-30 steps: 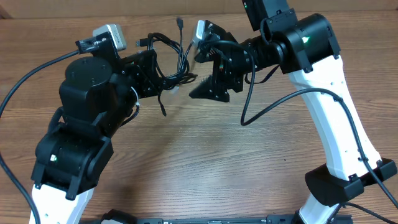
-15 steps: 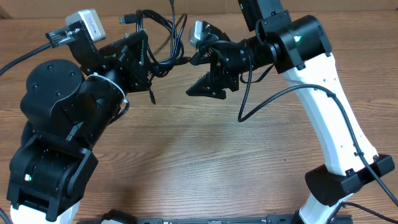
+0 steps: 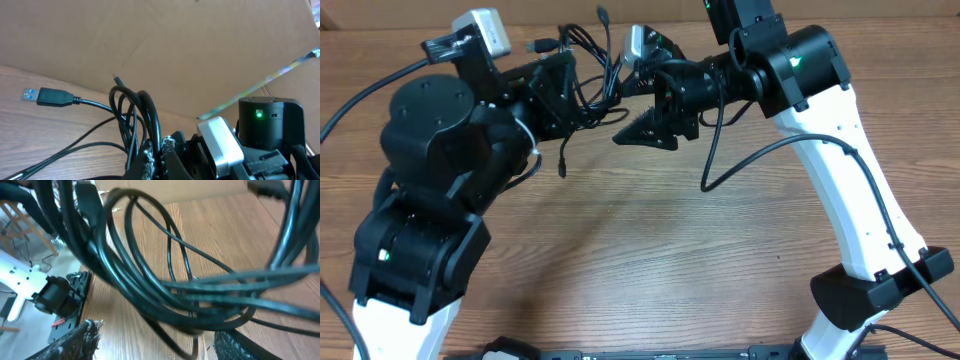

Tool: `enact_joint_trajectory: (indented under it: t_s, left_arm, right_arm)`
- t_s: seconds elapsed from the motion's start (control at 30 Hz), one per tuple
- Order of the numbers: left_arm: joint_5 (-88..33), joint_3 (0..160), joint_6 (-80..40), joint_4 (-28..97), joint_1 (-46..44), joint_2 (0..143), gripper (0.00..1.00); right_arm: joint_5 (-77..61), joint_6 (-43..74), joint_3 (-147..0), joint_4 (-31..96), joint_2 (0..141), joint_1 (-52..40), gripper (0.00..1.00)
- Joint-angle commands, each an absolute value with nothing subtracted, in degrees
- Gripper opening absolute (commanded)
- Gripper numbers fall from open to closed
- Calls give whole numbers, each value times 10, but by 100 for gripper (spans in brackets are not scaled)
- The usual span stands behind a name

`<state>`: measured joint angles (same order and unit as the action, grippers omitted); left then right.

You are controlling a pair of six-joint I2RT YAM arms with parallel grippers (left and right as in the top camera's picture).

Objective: Untangle cables
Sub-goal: 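Grasp the hanging cables with the right gripper beside the left gripper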

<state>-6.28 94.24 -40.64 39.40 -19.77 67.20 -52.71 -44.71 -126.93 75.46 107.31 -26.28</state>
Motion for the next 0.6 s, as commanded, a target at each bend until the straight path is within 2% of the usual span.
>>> enact_joint_trajectory:
  t_s: [0.0,0.2,0.37,0.43,0.47,0.5,0.53,0.57]
  left_arm:
    - [-93,955,-424,387,-195,681,4]
    - [-117,955,-424,365,-195,681,4]
    - [-126,959,-424,355,-195,681,4]
    - [-133,962,-424,355,-195,681,4]
    - [-136,963,-424,354,-195,681,4]
    - [-136,965,-424,354,-195,681,4]
    - [-136,966,-424,353,-195,681,4]
    - [-136,966,-424,353,-195,681,4]
  right_arm:
    - [-534,-425,-1267,736,1069,-262,76]
    - [-475,-325,-1267,686,1069,-261,76]
    - [-441,-296,-1267,677,1069,-261,84]
    - [-420,-268,-1267,670,1069,-261,83]
    - [-418,-254,-1267,665,1069,-261,79]
    - [-418,-246,-1267,660,1069,-261,63]
    - [-418,-239,-1267,655,1069,-261,20]
    - [-418,-237,-1267,652,1069,-261,4]
